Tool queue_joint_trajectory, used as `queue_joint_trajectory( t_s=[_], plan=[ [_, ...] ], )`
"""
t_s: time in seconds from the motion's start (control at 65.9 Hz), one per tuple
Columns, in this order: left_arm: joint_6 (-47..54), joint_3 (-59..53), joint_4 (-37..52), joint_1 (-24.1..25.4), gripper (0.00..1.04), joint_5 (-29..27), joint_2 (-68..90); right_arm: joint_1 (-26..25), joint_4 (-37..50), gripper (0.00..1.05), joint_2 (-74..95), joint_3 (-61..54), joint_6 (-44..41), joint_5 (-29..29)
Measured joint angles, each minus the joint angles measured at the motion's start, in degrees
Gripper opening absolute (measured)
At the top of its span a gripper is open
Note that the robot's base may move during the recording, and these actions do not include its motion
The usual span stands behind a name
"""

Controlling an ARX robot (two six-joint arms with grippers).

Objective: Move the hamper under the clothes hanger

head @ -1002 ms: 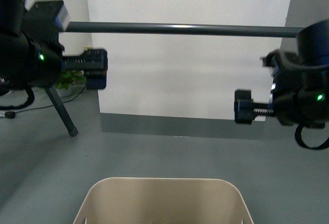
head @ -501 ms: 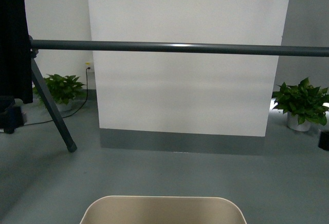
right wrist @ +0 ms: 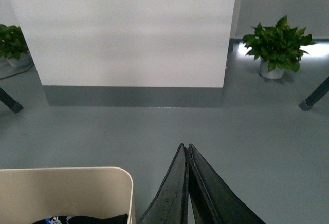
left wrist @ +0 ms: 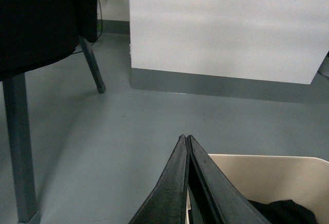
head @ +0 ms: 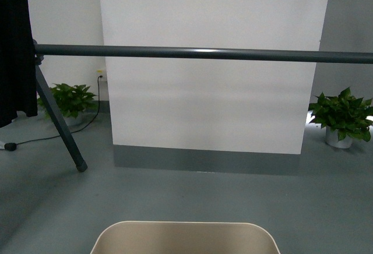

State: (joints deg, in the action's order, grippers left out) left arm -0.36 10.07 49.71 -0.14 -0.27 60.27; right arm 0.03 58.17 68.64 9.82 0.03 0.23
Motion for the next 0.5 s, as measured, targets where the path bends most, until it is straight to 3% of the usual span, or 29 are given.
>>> queue_joint_trajectory(
  t_s=[0.152,0.501],
  plan=[
    [0.00,-2.38,-1.95,0.00,0.03,0.15,-4.20,0.00,0.72,0.02,-2.27,-3.61,0.00,-0.13],
    [0.00,-8.44,-5.20,0.00,0.03,0.28,-13.40,0.00,-10.23,0.02,-17.75,-7.74,0.00,-0.15]
  ],
)
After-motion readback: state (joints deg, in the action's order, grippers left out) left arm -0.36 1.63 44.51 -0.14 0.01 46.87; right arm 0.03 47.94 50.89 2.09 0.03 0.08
